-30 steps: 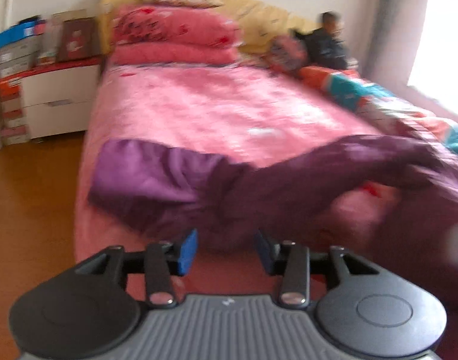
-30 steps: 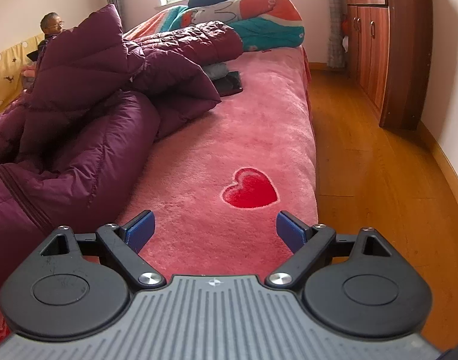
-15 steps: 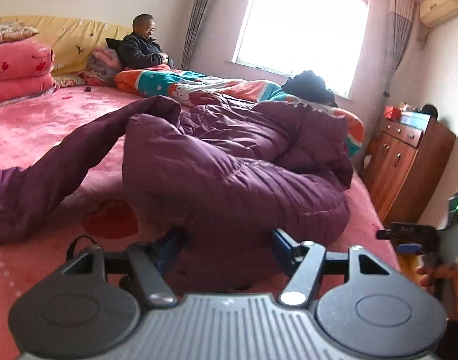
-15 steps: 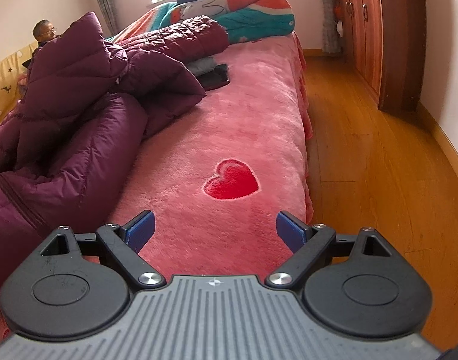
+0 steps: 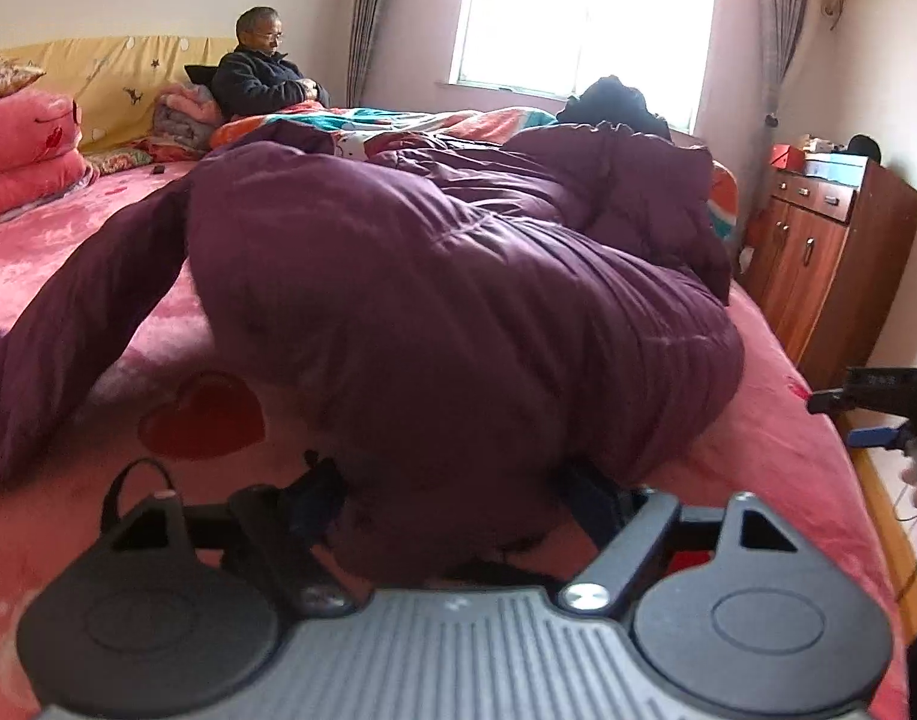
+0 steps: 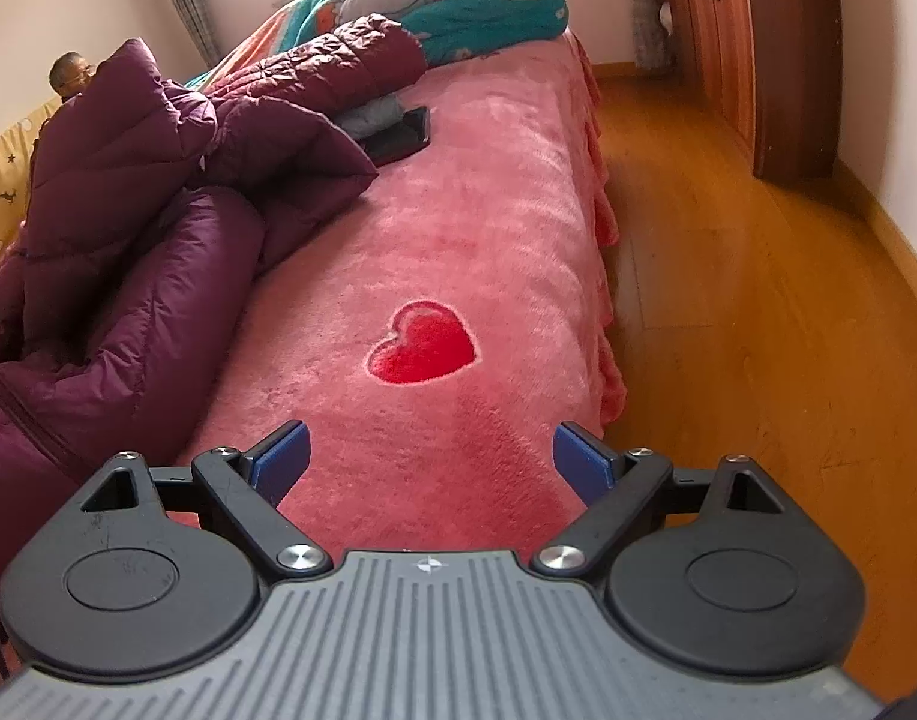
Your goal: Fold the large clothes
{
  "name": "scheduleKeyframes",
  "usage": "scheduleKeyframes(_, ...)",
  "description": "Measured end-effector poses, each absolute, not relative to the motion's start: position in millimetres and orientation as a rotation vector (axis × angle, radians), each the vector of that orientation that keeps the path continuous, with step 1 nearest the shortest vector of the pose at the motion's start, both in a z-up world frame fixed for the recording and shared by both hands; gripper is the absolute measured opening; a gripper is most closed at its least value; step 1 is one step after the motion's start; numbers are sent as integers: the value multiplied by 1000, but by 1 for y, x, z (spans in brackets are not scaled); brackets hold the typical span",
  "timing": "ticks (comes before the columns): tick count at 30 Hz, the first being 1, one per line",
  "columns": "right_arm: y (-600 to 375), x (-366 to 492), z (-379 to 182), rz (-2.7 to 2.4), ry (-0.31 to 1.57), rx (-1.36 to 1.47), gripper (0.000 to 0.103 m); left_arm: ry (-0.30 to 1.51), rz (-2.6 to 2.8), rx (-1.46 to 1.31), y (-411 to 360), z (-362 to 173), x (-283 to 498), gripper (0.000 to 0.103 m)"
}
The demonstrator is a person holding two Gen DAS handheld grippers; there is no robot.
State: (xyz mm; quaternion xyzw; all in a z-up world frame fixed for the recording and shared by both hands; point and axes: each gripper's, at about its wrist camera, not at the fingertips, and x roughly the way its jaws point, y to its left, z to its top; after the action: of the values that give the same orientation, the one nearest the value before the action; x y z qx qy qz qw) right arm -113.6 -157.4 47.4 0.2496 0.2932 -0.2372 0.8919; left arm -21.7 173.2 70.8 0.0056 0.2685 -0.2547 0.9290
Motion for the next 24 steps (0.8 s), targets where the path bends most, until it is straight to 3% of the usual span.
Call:
scheduleKeyframes(3, -155, -112, 48, -477, 616, 500, 103, 561, -495, 17, 162, 71, -13, 83)
scheduleKeyframes(5, -155, -111, 48, -475, 619, 490, 103, 566, -487, 2, 158, 73, -12, 74)
scheduleKeyframes(9, -159, -112, 48, -477, 620, 508, 103, 565, -482, -16, 152, 89, -19, 28)
scheduleKeyframes(12, -160, -112, 49, -473, 618, 519, 103, 532, -509, -86, 150, 112, -26, 14)
scheduleKeyframes(24, -159, -117, 51, -423, 603, 538, 103, 343, -694, -412, 147, 236, -55, 9)
